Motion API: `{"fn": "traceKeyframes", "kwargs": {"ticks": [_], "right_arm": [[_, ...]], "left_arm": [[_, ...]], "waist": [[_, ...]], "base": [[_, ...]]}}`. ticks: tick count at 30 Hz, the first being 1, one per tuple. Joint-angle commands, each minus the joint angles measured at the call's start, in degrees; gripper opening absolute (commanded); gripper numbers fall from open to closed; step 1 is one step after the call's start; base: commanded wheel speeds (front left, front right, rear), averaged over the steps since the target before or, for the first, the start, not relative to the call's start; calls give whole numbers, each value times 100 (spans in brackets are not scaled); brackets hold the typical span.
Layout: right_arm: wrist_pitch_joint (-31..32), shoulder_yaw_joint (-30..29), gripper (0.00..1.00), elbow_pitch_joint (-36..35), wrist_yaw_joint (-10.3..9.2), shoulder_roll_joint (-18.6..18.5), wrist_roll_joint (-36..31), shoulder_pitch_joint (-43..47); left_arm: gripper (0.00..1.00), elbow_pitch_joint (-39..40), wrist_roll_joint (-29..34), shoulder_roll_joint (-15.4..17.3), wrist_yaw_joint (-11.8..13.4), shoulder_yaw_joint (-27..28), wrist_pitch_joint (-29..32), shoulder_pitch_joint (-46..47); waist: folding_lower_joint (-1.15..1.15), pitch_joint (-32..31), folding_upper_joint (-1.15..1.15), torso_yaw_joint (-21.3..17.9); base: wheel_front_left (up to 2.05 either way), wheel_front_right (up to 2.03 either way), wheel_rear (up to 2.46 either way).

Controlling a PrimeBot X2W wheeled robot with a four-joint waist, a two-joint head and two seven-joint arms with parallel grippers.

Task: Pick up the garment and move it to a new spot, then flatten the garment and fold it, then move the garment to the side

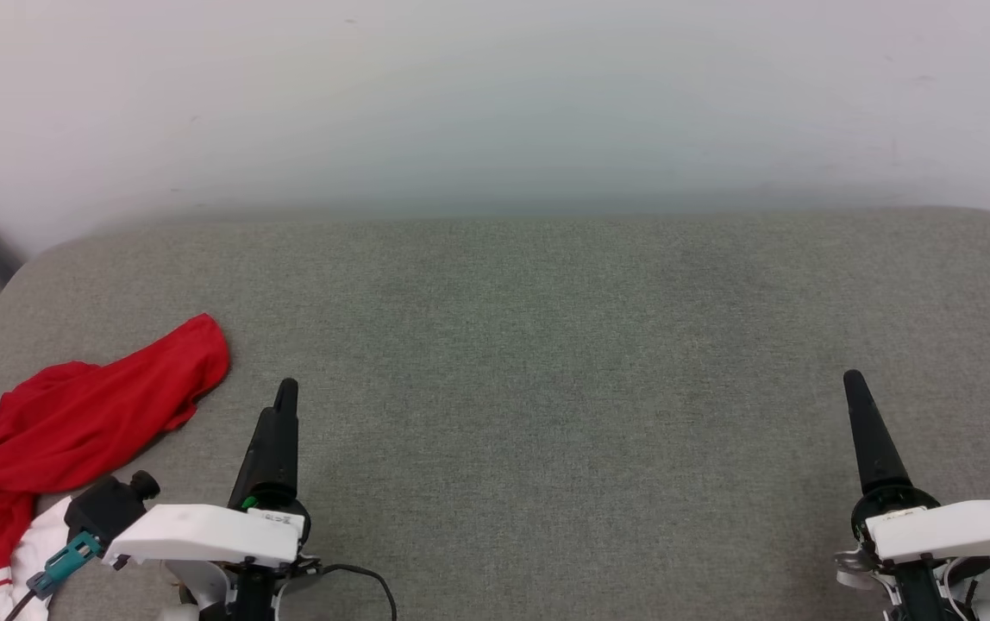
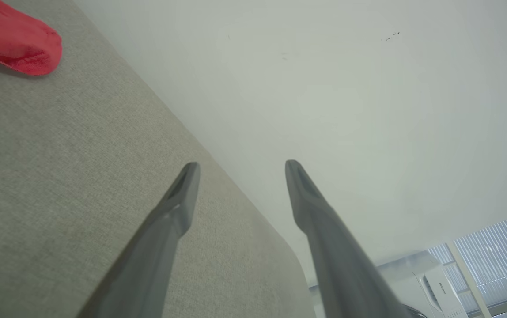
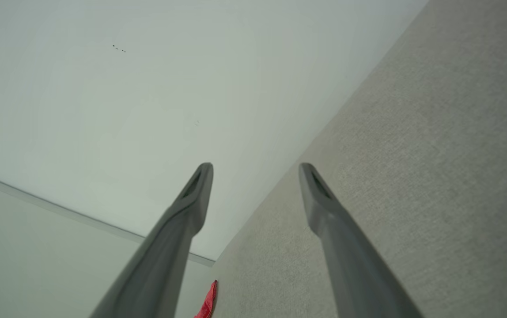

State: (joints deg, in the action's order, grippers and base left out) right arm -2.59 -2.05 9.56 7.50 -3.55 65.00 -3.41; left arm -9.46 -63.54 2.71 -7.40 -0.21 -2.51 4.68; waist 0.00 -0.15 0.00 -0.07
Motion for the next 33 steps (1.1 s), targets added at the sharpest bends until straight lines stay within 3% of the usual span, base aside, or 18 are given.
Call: {"fn": "traceKeyframes", "kwargs": {"ticks": [1,16,33], "right_arm": [[-44,20,100,-118,-1,-67,-216,-38],[-219,33,100,-246,-1,-38,-2406,-5],[-50,46,100,-601,-1,34,-3852,130]], "left_arm": [[100,109,186,13,-10,-43,-49,140],[100,71,1893,67,-11,-224,-337,192],[100,-44,3368,144,37,-297,-610,255]], "waist": [[0,0,0,1],[0,-9,0,13],[0,-39,0,30]], "base": [[0,0,0],[0,0,0],[0,0,0]]}}
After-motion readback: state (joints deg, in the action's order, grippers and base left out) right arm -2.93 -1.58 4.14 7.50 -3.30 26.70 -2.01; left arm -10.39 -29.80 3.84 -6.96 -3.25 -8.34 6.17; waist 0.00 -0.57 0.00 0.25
